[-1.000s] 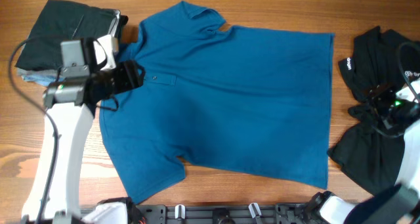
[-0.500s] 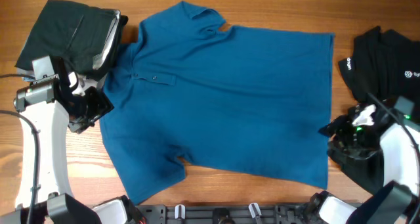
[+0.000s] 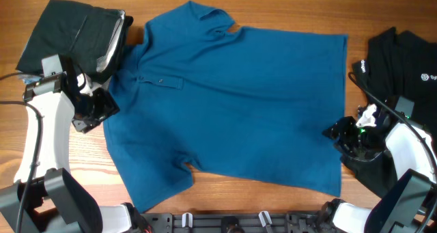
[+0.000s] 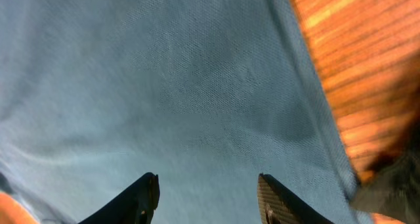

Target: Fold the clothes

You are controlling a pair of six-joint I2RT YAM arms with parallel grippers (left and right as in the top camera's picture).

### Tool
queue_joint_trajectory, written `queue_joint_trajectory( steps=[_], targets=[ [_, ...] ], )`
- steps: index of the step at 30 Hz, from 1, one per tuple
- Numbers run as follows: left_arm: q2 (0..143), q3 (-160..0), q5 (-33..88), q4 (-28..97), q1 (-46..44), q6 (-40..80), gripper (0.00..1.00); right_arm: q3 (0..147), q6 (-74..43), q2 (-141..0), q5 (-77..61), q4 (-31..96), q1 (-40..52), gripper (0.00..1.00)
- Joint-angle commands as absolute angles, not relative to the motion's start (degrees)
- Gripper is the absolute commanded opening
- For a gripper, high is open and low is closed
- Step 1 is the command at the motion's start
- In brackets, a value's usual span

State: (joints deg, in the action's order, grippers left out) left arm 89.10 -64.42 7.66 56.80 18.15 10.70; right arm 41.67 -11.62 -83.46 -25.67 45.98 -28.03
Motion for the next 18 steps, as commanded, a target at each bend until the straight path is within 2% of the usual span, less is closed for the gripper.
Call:
queue_joint_trajectory(
  steps=[1, 2, 5, 9, 13, 18],
  targets=[
    [89.32, -61.1, 4.82, 48.88, 18.0, 9.15, 0.72, 42.04, -6.87, -83.79, -30.76, 42.61, -27.75, 0.54],
    [89.32, -59.96, 3.75, 46.5, 18.0, 8.62, 0.79, 42.04, -5.96, -83.79, -31.92, 42.19, -27.75, 0.55],
    [89.38, -56.95, 3.7, 42.78, 18.0, 4.29, 0.81, 42.04, -6.0, -83.79, -32.67, 42.04, -27.75, 0.57],
    [89.38, -53.95, 2.57, 41.43, 18.0, 1.58, 0.75, 42.04, -6.07, -83.79, -32.67, 42.22, -27.75, 0.58],
    [89.52, -50.72, 2.26, 37.54, 17.98, -1.67, 0.75, 42.04, -6.15, -83.79, -32.67, 42.02, -27.75, 0.58],
    [91.81, -47.29, 1.8, 32.75, 18.0, -4.32, 0.7, 42.04, -6.17, -83.79, -32.67, 42.02, -27.75, 0.59]
  ],
)
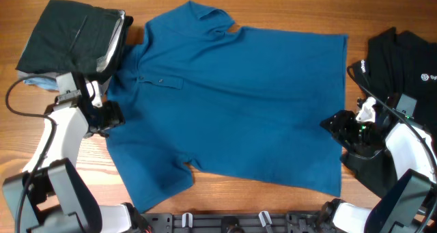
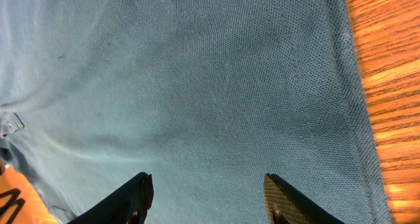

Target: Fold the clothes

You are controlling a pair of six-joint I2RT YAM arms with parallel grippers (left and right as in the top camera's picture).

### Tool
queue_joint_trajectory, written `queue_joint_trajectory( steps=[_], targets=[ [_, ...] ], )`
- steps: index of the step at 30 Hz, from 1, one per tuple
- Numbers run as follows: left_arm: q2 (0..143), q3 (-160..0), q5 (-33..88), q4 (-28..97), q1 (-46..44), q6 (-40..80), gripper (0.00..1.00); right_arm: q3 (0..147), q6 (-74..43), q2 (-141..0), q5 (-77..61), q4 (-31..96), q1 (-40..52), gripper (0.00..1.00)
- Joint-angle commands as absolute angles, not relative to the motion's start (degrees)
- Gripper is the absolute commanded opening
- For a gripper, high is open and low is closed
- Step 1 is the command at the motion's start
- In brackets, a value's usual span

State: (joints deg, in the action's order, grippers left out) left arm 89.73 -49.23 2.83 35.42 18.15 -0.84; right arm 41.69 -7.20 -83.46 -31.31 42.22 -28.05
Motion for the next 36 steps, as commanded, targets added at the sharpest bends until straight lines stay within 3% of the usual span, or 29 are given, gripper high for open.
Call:
queue_joint_trajectory(
  steps=[1, 6, 12, 17, 23, 27, 33, 36],
  targets=[
    [92.47, -47.09, 1.32, 31.31, 18.0, -4.32, 0.7, 42.04, -6.17, -83.79, -32.67, 42.02, -27.75, 0.59],
    [96.49, -47.09, 0.56, 24.56, 17.98, -4.29, 0.66, 42.04, -6.17, -83.79, -32.64, 41.98, -27.77, 0.59],
    [96.51, -47.16, 0.1, 24.99, 17.1, -3.99, 0.62, 42.04, -6.28, -83.79, -32.67, 42.02, -27.75, 0.59],
    [93.41, -47.29, 0.54, 26.39, 15.9, -2.83, 0.67, 42.04, -6.59, -83.79, -32.64, 42.17, -27.77, 0.59],
    [93.8, -47.22, 0.08, 23.9, 12.1, -14.44, 0.69, 42.04, -11.77, -83.79, -32.47, 42.02, -27.77, 0.6],
    [96.16, -47.13, -1.41, 21.63, 13.32, -14.61, 0.7, 42.04, -13.47, -83.79, -32.86, 42.24, -27.75, 0.6],
    [96.77, -47.13, -2.5, 20.78, 15.31, -12.4, 0.68, 42.04, -13.52, -83.79, -32.88, 42.63, -27.75, 0.6],
    [96.79, -46.85, -1.15, 22.9, 15.4, -11.11, 0.59, 42.04, -13.54, -83.79, -32.88, 42.74, -27.77, 0.59]
  ],
)
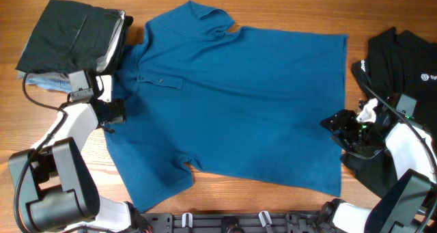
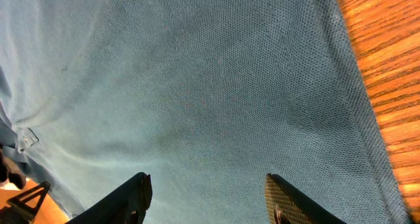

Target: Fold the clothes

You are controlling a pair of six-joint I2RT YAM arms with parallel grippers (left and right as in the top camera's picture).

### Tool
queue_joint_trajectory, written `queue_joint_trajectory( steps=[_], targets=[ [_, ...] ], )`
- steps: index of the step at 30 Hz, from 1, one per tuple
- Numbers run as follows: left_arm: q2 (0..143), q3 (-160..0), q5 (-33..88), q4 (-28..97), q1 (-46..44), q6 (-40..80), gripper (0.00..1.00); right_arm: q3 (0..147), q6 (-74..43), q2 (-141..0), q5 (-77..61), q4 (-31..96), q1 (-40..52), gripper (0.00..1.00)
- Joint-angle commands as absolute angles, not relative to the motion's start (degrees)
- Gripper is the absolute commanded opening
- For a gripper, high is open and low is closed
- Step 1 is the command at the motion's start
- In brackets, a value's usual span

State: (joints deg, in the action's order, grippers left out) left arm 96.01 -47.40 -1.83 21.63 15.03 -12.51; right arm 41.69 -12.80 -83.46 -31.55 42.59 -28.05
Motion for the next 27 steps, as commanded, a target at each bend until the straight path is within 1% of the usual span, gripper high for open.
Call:
queue_joint_trajectory(
  steps=[1, 4, 6, 8, 10, 12, 13, 15, 16, 17, 22, 24, 27],
  targets=[
    [96.79, -46.68, -1.13, 22.92, 15.4, -11.11, 0.56, 42.04, -13.52, -83.79, -32.88, 42.72, -27.77, 0.59],
    [97.69, -46.13, -1.1, 22.68, 15.42, -10.02, 0.39, 42.04, -13.52, -83.79, -32.88, 42.68, -27.77, 0.59],
    [99.18, -46.04, -1.15, 21.91, 15.4, -10.07, 0.36, 42.04, -13.5, -83.79, -32.91, 42.68, -27.77, 0.59],
    [101.19, -46.04, -1.15, 20.18, 15.4, -10.07, 0.31, 42.04, -13.47, -83.79, -32.91, 42.68, -27.77, 0.59],
    [101.6, -46.06, -1.17, 19.9, 15.42, -10.07, 0.21, 42.04, -13.5, -83.79, -32.88, 42.68, -27.77, 0.59],
    [101.47, -46.3, -1.17, 20.08, 15.4, -10.04, 0.16, 42.04, -13.47, -83.79, -32.88, 42.68, -27.77, 0.58],
    [101.41, -46.52, -1.19, 20.38, 15.4, -10.04, 0.16, 42.04, -13.45, -83.79, -32.88, 42.68, -27.77, 0.59],
    [100.84, -47.2, -1.19, 22.02, 15.4, -10.02, 0.2, 42.04, -13.43, -83.79, -32.88, 42.68, -27.77, 0.59],
    [100.51, -47.51, -1.21, 22.98, 15.4, -10.0, 0.38, 42.04, -13.39, -83.79, -32.88, 42.68, -27.77, 0.59],
    [100.33, -47.79, -1.21, 23.75, 15.4, -10.0, 0.44, 42.04, -13.21, -83.79, -32.88, 42.68, -27.77, 0.59],
    [96.27, -51.55, -1.13, 31.0, 16.08, -6.85, 0.47, 42.04, -11.99, -83.79, -32.88, 42.68, -27.77, 0.59],
    [93.86, -51.77, -0.62, 31.4, 17.85, -3.7, 0.48, 42.04, -11.97, -83.79, -32.86, 42.68, -27.77, 0.59],
    [93.6, -51.72, 3.25, 31.35, 21.56, -2.5, 0.46, 42.04, -11.97, -83.79, -32.86, 42.68, -27.77, 0.59]
  ],
)
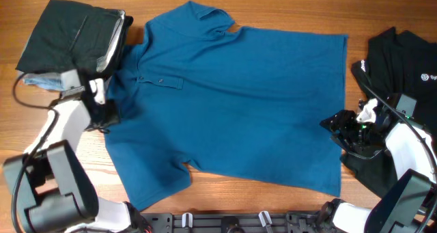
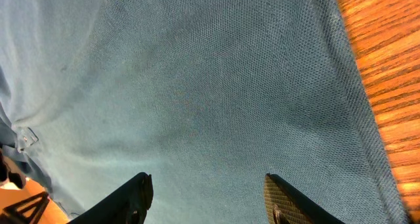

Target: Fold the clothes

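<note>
A blue polo shirt lies spread flat on the wooden table, collar at the upper left and hem at the right. My left gripper is at the shirt's left sleeve edge; the overhead view does not show how its jaws stand. My right gripper hovers over the hem side. In the right wrist view it is open, fingers wide apart over the blue fabric, with nothing between them. The hem edge runs down the right side there.
A folded stack of dark garments sits at the back left, with a light blue piece showing under it. Black clothes with a white logo lie at the right, under my right arm. Bare wood shows beyond the hem.
My left gripper has shifted slightly to the left along the sleeve edge, and its wrist has moved left too. The right gripper and the shirt look unchanged.
First my left gripper was left of the sleeve and my right gripper open near the hem. Then the left had moved in to the sleeve edge and the right a little further over the fabric. Both have stayed about there, and the shirt still lies flat.
</note>
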You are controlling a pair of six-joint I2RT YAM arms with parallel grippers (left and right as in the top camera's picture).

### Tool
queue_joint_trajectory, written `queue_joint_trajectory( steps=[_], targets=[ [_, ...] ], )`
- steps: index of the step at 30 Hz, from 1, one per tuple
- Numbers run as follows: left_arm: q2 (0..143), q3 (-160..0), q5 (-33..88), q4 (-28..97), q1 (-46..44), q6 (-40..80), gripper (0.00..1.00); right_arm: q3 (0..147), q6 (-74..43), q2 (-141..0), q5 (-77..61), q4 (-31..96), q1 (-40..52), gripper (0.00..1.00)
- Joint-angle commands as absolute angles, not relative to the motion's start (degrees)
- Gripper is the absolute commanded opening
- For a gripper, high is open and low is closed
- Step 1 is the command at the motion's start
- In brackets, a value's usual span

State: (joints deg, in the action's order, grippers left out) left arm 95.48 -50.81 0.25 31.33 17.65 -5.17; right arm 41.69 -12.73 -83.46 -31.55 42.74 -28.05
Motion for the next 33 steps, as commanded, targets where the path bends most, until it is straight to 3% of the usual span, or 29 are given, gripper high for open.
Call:
queue_joint_trajectory(
  steps=[1, 5, 12, 14, 16, 25, 33],
  targets=[
    [93.91, -51.7, 5.37, 31.0, 24.03, -2.5, 0.49, 42.04, -11.97, -83.79, -32.86, 42.68, -27.77, 0.59],
    [96.01, -51.66, 15.25, 29.34, 27.9, -5.91, 0.52, 42.04, -12.01, -83.79, -32.86, 42.65, -27.77, 0.59],
    [104.22, -51.59, 18.26, 28.4, 27.2, -8.45, 0.53, 42.04, -12.03, -83.79, -32.88, 42.68, -27.77, 0.59],
    [105.56, -51.59, 18.24, 28.51, 26.94, -8.67, 0.5, 42.04, -12.14, -83.79, -32.88, 42.68, -27.77, 0.59],
    [105.69, -51.62, 18.24, 28.75, 26.79, -8.78, 0.42, 42.04, -12.19, -83.79, -32.88, 42.68, -27.77, 0.59],
    [99.39, -51.62, 16.4, 36.77, 26.74, -8.16, 0.55, 42.04, -12.16, -83.79, -32.91, 42.7, -27.77, 0.59],
    [100.95, -51.55, 14.28, 31.18, 24.32, -8.69, 0.44, 42.04, -12.16, -83.79, -32.91, 42.7, -27.77, 0.59]
  ],
)
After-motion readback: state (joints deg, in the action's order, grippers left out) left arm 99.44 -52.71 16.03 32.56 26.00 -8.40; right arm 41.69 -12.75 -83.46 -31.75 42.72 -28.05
